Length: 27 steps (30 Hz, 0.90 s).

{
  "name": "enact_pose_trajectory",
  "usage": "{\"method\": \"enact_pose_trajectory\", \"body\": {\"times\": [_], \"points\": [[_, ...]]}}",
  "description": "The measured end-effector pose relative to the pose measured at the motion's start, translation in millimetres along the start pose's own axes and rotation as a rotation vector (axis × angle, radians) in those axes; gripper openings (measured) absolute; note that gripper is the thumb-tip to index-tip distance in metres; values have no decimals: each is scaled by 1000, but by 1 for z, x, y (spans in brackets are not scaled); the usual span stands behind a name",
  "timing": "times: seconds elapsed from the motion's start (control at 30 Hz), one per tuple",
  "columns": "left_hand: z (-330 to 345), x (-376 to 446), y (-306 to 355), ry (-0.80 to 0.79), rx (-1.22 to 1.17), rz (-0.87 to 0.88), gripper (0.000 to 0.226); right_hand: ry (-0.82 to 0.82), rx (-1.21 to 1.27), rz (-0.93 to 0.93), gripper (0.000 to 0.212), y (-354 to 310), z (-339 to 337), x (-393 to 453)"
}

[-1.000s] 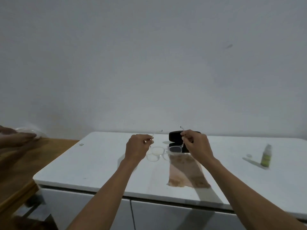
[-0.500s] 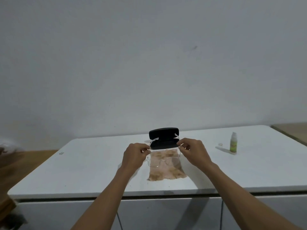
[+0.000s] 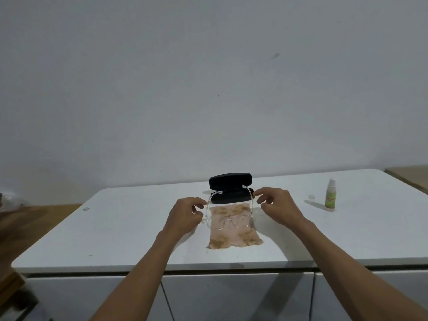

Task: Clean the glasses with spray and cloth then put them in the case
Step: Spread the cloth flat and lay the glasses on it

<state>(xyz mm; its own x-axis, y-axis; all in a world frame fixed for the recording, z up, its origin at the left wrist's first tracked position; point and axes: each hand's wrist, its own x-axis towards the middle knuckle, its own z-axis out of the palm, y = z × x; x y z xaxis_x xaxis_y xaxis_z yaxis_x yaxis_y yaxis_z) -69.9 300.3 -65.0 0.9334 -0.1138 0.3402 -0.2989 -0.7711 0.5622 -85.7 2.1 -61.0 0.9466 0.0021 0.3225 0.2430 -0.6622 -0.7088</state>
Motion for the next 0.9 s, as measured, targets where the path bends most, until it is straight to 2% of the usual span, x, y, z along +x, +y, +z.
{"method": "enact_pose_trajectory", "body": {"times": [0.17, 0.43, 0.6, 0.7, 0.77, 0.9], "points": [[10, 17, -5, -7, -23, -47, 19, -48, -27, 41, 27, 13, 5, 18], [26, 47, -8, -99, -69, -130, 5, -152, -150, 48, 9, 17, 27, 51], [33, 57, -13, -116, -31, -124, 13, -211, -214, 58, 9, 13, 34, 60], [36, 59, -17, -125, -99, -132, 12, -226, -229, 71, 3, 11, 35, 61], [36, 59, -17, -143, -135, -139, 18, -242, -234, 87, 7, 8, 34, 61], [32, 56, -11, -189, -264, -184, 17, -246, -151, 125, 14, 6, 29, 60]]}}
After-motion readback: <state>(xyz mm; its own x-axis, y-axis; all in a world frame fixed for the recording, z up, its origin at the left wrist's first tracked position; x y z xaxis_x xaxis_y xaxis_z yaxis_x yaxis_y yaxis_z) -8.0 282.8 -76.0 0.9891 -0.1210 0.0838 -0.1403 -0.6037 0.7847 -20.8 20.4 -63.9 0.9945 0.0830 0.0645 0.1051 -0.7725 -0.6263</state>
